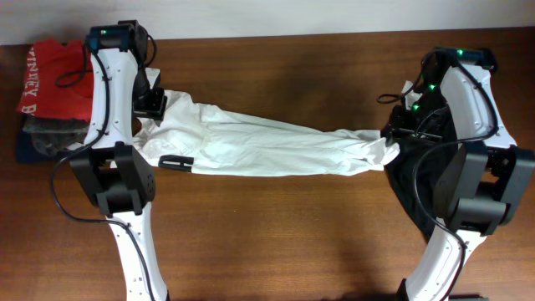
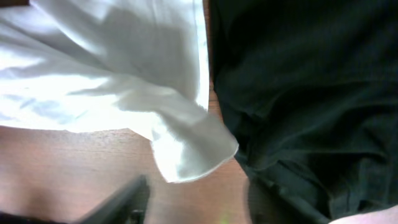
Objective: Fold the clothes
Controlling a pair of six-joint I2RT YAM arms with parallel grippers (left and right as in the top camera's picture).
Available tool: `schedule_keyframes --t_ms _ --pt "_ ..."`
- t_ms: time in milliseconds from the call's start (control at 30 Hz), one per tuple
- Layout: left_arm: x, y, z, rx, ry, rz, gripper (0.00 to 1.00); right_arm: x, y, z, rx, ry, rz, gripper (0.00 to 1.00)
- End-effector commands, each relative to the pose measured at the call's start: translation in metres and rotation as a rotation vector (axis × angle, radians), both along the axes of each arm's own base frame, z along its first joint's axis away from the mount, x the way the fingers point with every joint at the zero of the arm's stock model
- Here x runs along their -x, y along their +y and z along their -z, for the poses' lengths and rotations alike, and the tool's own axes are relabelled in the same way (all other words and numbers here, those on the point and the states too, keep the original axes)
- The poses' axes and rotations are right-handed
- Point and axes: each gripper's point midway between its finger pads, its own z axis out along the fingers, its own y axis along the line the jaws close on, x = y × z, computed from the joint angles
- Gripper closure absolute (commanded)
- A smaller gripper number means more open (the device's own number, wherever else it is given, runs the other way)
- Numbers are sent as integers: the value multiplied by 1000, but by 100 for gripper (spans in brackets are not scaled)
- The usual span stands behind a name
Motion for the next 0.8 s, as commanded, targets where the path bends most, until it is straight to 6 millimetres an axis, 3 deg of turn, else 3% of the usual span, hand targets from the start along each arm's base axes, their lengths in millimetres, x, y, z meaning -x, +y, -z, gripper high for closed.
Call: schedule_keyframes --t_ms 0,167,367,567,667,767 --pt "0 2 -6 -9 -13 -5 24 1 2 -1 -13 -1 1 34" --pt "-7 3 -8 -10 -49 -6 24 -4 8 -1 -49 -24 8 33" --pt "-21 3 -27 -14 -135 -28 23 -16 24 3 -98 -75 -11 34" --pt "-38 4 -68 -19 -282 -30 23 -13 45 31 -98 -70 -57 41" --pt "-41 4 -83 -21 -329 -29 21 -7 46 47 -81 -52 -38 49" --pt "-43 4 -94 -21 -359 -29 19 1 41 63 -43 -24 -9 49"
